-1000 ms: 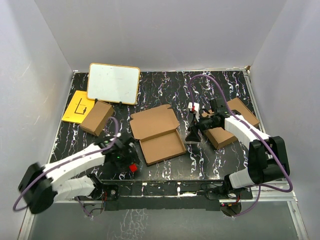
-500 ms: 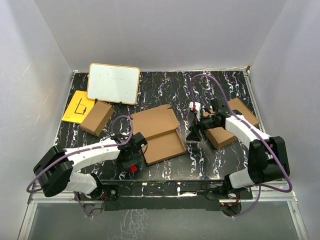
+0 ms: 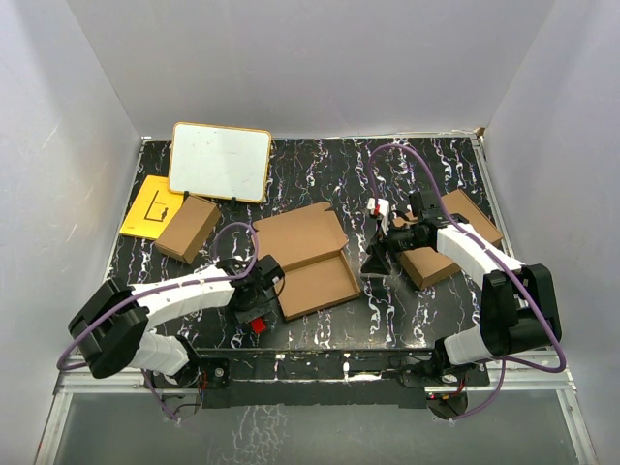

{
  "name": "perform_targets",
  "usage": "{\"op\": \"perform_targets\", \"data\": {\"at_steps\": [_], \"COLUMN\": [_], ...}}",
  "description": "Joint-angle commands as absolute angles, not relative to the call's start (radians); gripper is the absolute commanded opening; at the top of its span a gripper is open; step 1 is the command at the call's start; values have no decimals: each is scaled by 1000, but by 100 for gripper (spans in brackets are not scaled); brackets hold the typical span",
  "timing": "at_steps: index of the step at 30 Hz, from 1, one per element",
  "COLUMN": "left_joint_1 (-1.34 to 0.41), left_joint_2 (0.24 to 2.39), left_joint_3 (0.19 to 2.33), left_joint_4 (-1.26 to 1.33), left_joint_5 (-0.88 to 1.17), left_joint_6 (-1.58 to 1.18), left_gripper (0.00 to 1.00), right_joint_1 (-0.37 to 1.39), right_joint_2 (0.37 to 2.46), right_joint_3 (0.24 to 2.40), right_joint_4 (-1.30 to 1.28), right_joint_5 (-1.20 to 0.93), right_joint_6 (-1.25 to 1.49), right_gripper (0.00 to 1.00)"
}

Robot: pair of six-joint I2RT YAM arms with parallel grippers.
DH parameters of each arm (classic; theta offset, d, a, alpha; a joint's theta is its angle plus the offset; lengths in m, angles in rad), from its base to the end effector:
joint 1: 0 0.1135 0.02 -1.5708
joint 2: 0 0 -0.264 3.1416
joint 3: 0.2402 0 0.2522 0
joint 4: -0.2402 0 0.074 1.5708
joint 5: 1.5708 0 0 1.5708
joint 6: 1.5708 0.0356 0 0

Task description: Fold the paper box

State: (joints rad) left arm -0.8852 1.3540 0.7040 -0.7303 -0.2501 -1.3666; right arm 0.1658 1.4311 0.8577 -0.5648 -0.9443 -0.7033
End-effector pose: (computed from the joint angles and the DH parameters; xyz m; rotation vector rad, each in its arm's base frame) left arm 0.1430 -0.1609 0.1643 -0.7085 2.7436 -0.0911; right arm 0.2530 0.0716 0.2063 -1.2057 1.9831 1.0010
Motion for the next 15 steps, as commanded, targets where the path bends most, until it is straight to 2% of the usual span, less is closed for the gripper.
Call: {"op": "perform_targets", "data": {"at_steps": [1,4,11,15], "left_joint_1": [-856,-847,-845,-845], "left_joint_2": [1345,1339,1339,1317], "left_joint_3": [672,663,697,781], "left_joint_4": [-718,-708,-713,-764], "left_joint_5": [-233,-222,-219,-255], "left_joint_6": [-1352,-1343,-1301,-1248], "left_gripper": [44,39,11,4], "right_joint_1": [154,153,149,142], "right_joint_2": [1405,1405,1407,1411], "right_joint_3": [857,857,858,860], "right_joint_4": [-520,-520,-522,-523], "right_joint_5": [-976,-977,-983,-993], "right_joint_6": [-709,-711,-712,-712], "right_gripper": [69,69,69,70]}}
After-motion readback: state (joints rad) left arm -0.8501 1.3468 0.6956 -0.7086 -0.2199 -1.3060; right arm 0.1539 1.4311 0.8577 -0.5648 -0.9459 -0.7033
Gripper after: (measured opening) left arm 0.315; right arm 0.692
